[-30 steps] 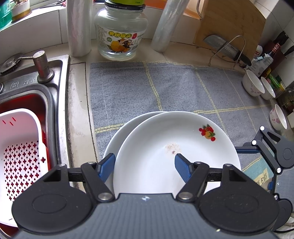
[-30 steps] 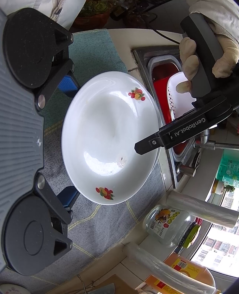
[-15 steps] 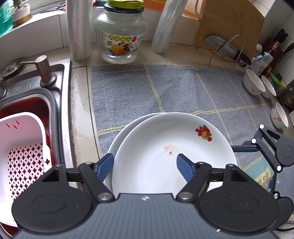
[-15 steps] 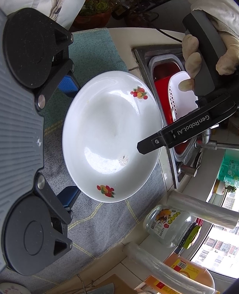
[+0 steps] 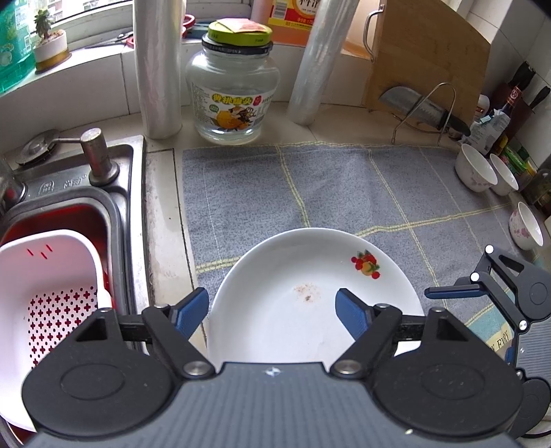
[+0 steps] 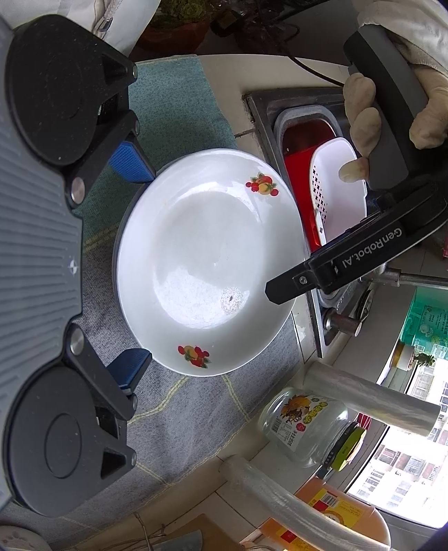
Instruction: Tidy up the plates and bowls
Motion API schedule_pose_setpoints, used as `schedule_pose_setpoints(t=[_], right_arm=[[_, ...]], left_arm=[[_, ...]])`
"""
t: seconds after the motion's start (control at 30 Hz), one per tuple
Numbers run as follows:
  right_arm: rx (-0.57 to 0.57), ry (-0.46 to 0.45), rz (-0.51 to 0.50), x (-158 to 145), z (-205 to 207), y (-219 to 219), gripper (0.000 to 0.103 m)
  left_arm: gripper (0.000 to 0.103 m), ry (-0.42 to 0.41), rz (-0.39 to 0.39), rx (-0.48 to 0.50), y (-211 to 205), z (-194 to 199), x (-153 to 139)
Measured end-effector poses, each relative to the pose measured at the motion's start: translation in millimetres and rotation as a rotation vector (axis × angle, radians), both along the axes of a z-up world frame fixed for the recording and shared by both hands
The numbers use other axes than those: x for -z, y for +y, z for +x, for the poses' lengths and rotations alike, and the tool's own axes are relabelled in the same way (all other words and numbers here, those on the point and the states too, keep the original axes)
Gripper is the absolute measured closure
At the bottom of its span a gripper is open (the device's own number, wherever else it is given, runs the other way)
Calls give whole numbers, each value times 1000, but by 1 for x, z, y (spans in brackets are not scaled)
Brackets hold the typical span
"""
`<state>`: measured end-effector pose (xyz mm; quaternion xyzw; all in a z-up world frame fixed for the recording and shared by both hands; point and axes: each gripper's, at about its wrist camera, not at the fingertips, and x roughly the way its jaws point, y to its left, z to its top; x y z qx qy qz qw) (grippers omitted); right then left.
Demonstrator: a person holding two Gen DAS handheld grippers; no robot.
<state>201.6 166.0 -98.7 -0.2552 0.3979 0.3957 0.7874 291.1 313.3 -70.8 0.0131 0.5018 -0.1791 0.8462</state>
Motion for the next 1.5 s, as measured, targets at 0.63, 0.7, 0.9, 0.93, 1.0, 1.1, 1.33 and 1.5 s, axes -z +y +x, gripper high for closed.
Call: schedule_pose_setpoints(t=[0.63, 0.7, 0.9, 0.93, 1.0, 1.1, 1.33, 1.5], right_arm=[[688, -92, 189, -28, -9, -113, 0], [739, -111, 189, -29, -19, -132, 0], [856, -139, 196, -30, -47, -197, 0], [866, -144, 195, -29, -51, -208, 0], [885, -142, 184, -28, -58, -231, 0], [887, -147, 166, -27, -73, -265, 0], [851, -143, 144, -25, -95, -342, 0], [860, -153, 145, -27, -95, -379, 0]], left_arm=[[5, -376, 58, 87, -78, -61, -45], [5, -384, 50, 109, -95, -66, -44], [5, -362, 15, 149, -150, -81, -37], [5, -358, 12, 152, -161, -84, -35], [5, -338, 12, 146, -184, -88, -29], [5, -317, -9, 153, -223, -97, -21], [5, -302, -34, 156, -306, -115, -13], [5, -288, -19, 184, -344, -120, -12]])
